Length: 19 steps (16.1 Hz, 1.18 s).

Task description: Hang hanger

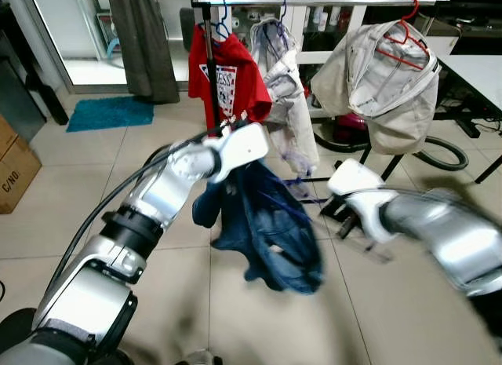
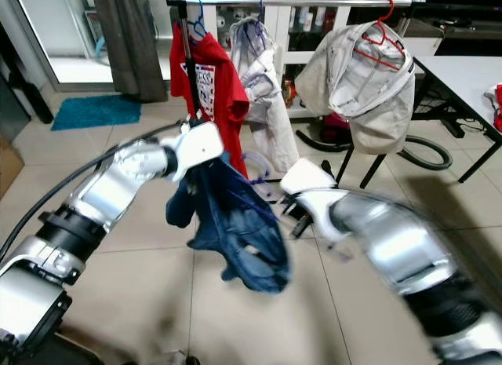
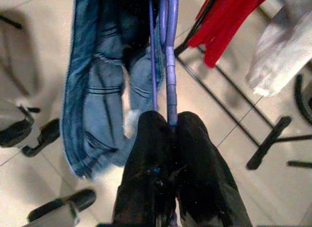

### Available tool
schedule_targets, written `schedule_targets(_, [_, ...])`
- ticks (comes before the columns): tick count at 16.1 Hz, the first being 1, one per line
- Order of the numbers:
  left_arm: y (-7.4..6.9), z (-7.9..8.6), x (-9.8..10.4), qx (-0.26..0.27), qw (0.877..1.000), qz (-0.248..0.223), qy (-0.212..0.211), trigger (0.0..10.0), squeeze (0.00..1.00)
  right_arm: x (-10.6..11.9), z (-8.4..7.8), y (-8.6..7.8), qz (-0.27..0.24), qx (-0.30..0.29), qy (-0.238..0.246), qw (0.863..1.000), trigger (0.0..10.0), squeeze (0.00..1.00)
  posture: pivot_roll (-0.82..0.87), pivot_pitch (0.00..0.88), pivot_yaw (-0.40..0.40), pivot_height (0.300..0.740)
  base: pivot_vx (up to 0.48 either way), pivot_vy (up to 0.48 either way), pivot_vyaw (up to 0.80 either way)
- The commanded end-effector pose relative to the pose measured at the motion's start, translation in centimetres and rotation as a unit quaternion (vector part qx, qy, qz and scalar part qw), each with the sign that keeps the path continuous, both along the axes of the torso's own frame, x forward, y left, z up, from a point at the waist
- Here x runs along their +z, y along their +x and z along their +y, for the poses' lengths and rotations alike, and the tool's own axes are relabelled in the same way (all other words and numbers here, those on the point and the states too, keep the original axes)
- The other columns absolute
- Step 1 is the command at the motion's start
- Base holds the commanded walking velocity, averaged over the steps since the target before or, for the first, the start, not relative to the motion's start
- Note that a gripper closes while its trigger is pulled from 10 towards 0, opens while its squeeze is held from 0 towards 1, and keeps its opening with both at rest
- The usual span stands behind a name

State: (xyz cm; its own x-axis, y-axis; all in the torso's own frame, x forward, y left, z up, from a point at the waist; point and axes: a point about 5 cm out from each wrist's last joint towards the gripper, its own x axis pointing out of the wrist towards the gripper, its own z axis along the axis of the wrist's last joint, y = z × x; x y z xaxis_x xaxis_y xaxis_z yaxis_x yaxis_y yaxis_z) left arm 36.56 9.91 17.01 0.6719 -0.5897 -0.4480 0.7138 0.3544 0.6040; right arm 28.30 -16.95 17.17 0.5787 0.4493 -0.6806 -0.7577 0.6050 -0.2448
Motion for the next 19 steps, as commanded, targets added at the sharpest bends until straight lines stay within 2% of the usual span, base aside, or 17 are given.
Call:
schedule_targets(1, [0.2,0.3,0.2,0.008,1.000,-0.011,0.000,0.0,0.00,1.1,0.0,-0.1,-0.012,0.019,0.014,1.000,0.0,0.00,-0.09,0.000,0.027,0.740,0.000,0.000,0.00])
schedule_targets(3, [0.6,1.5,0.2,0.049,0.998,0.001,-0.047,0.0,0.00,1.9,-1.6,-1.3,0.003,0.036,0.032,0.999,0.0,0.00,-0.08,0.000,0.015,0.740,0.000,0.000,0.00])
schedule_targets(5, [1.2,4.0,0.6,0.102,0.988,0.015,-0.112,0.0,0.00,2.3,-4.9,-3.7,0.033,0.041,0.048,0.997,0.0,0.00,-0.08,0.000,0.010,0.740,0.000,0.000,0.00])
schedule_targets(8, [1.2,6.6,0.6,0.157,0.964,0.046,-0.211,0.0,0.00,2.6,-7.3,-7.1,0.058,0.037,0.142,0.987,0.0,0.00,-0.09,0.000,0.018,0.740,0.000,0.000,0.00])
schedule_targets(11, [0.5,9.0,-1.2,0.231,0.932,0.071,-0.269,0.0,0.00,0.6,-9.5,-9.0,0.028,-0.080,0.213,0.973,0.0,0.00,-0.10,0.000,0.032,0.740,0.000,0.000,0.00])
schedule_targets(12, [-0.1,9.7,-2.1,0.259,0.915,0.080,-0.299,0.0,0.00,-0.8,-10.1,-9.5,-0.014,-0.161,0.242,0.957,0.0,0.00,-0.11,0.000,0.036,0.740,0.000,0.000,0.00])
schedule_targets(13, [-0.3,9.8,-2.3,0.265,0.909,0.084,-0.311,0.0,0.00,-1.2,-10.3,-9.6,-0.027,-0.185,0.250,0.950,0.0,0.00,-0.11,0.000,0.043,0.740,0.000,0.000,0.00])
schedule_targets(14, [-0.9,9.6,-2.8,0.270,0.899,0.091,-0.331,0.7,0.00,-2.1,-10.1,-9.3,-0.075,-0.251,0.260,0.929,0.0,0.00,-0.12,0.000,0.051,0.740,0.000,0.000,0.00])
schedule_targets(15, [-1.3,8.5,-3.0,0.271,0.892,0.080,-0.352,10.0,0.00,-3.1,-9.4,-8.3,-0.111,-0.329,0.274,0.897,4.4,0.00,-0.12,0.000,0.065,0.740,0.000,0.000,0.00])
schedule_targets(16, [-2.1,6.8,-3.2,0.247,0.893,0.063,-0.372,10.0,0.00,-3.8,-7.5,-6.9,-0.131,-0.369,0.299,0.870,10.0,0.00,-0.12,0.000,0.066,0.740,0.000,0.000,0.00])
schedule_targets(17, [-2.8,5.8,-3.4,0.238,0.899,0.040,-0.366,10.0,0.00,-4.1,-5.5,-5.8,-0.129,-0.357,0.299,0.876,10.0,0.00,-0.11,0.000,0.060,0.740,0.000,0.000,0.00])
schedule_targets(18, [-3.4,5.4,-4.3,0.241,0.905,0.040,-0.347,10.0,0.00,-3.8,-3.9,-4.9,-0.153,-0.329,0.301,0.882,10.0,0.00,-0.10,0.000,0.045,0.740,0.000,0.000,0.00])
schedule_targets(19, [-3.9,5.5,-4.8,0.243,0.910,0.029,-0.333,10.0,0.00,-4.0,-3.5,-4.3,-0.163,-0.346,0.300,0.874,10.0,0.00,-0.09,0.000,0.029,0.740,0.000,0.000,-0.52])
